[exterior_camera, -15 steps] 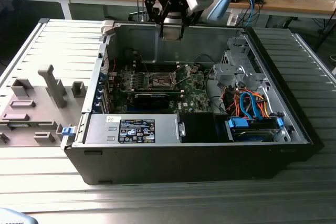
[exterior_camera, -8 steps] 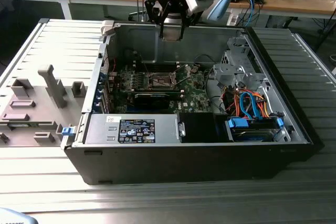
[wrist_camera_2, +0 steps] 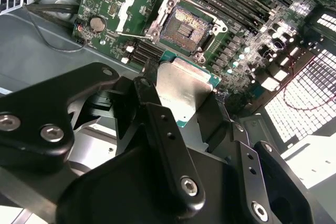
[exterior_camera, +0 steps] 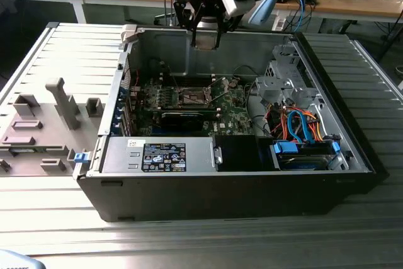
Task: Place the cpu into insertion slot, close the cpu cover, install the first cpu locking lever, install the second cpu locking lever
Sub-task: 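Place the cpu into insertion slot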
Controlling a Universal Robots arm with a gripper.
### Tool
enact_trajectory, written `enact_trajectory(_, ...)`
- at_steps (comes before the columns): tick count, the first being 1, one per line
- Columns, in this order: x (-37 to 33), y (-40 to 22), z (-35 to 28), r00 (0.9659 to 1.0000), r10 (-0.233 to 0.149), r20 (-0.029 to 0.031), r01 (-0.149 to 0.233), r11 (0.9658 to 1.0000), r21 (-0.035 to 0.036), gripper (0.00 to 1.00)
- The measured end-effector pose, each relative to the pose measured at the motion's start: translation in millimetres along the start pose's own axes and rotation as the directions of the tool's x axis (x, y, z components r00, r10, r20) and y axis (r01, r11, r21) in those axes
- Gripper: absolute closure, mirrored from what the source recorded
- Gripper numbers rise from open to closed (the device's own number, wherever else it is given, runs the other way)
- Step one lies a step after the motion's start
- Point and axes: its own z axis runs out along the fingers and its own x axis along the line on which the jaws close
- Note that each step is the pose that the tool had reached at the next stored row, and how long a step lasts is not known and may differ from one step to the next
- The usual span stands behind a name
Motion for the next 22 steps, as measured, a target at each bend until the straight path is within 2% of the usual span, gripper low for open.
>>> enact_trajectory(22,-0.1,-0.4,4.9,1.0000,0.000,0.0000,0.000,1.0000,0.0000,0.46)
